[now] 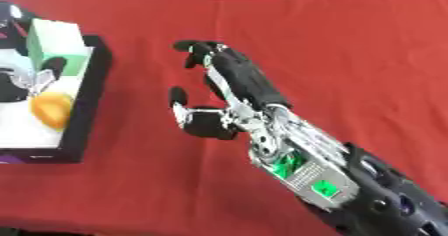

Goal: Pick up the objects with one hand, pass them to the other hand, and then place them into the box on the other side of the table.

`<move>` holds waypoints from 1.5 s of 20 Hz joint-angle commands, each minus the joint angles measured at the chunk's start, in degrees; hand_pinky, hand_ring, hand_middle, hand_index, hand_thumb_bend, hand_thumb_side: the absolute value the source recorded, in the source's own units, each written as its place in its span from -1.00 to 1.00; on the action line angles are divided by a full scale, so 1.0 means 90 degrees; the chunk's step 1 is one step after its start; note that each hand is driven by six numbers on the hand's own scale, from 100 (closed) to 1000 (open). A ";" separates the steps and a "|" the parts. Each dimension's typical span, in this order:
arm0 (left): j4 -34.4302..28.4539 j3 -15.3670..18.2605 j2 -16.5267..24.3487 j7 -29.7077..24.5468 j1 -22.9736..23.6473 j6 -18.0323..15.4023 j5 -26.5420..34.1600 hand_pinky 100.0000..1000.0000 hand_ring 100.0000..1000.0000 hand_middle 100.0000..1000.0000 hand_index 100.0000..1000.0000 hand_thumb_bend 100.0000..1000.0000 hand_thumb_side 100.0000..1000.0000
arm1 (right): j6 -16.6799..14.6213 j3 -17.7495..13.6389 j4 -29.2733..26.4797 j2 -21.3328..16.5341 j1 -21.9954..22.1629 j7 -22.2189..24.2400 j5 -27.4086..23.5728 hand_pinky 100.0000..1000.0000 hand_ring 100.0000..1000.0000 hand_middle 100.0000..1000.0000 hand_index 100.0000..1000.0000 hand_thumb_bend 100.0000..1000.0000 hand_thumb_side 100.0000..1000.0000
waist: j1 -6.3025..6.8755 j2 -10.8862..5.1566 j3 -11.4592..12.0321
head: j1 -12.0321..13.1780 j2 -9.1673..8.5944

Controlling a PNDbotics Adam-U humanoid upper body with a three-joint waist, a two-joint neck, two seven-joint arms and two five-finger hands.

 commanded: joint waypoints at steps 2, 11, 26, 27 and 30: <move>0.0156 0.0362 0.0321 0.0351 0.0119 0.0086 0.0129 0.37 -0.14 -0.74 -0.68 -1.00 -0.48 | 0.0008 -0.0115 -0.0133 -0.0143 -0.0064 -0.0377 -0.0381 0.62 0.60 0.33 0.74 -1.00 -0.36 | -0.0007 -0.0116 0.0020 | 0.0105 -0.0080; 0.1030 0.0614 0.0297 0.0754 0.0397 0.0067 0.0094 0.38 -0.11 -0.66 -0.56 -1.00 -0.50 | -0.0102 -0.0214 -0.0133 -0.0211 -0.0039 -0.0739 -0.0618 0.61 0.62 0.36 0.73 -1.00 -0.53 | -0.0035 -0.0106 0.0017 | 0.0388 -0.0102; 0.2479 0.0653 -0.0011 0.0251 0.0365 0.0073 -0.0678 0.63 0.36 0.06 0.31 -0.90 -1.00 | -0.0244 -0.0312 -0.0133 -0.0241 0.0006 -0.1070 -0.0858 0.60 0.59 0.33 0.70 -1.00 -0.55 | -0.0063 -0.0095 -0.0017 | 0.0531 -0.0102; 0.2543 0.0647 -0.0028 0.0230 0.0362 0.0094 -0.0709 0.65 0.41 0.10 0.36 -0.86 -1.00 | -0.0248 -0.0313 -0.0133 -0.0240 0.0009 -0.1074 -0.0865 0.60 0.58 0.33 0.70 -1.00 -0.54 | -0.0063 -0.0095 -0.0018 | 0.0531 -0.0105; 0.2703 0.0632 -0.0068 0.0178 0.0352 0.0135 -0.0841 0.73 0.51 0.22 0.49 -0.68 -0.74 | -0.0255 -0.0312 -0.0133 -0.0236 0.0016 -0.1086 -0.0883 0.60 0.57 0.33 0.70 -1.00 -0.54 | -0.0065 -0.0097 -0.0024 | 0.0535 -0.0105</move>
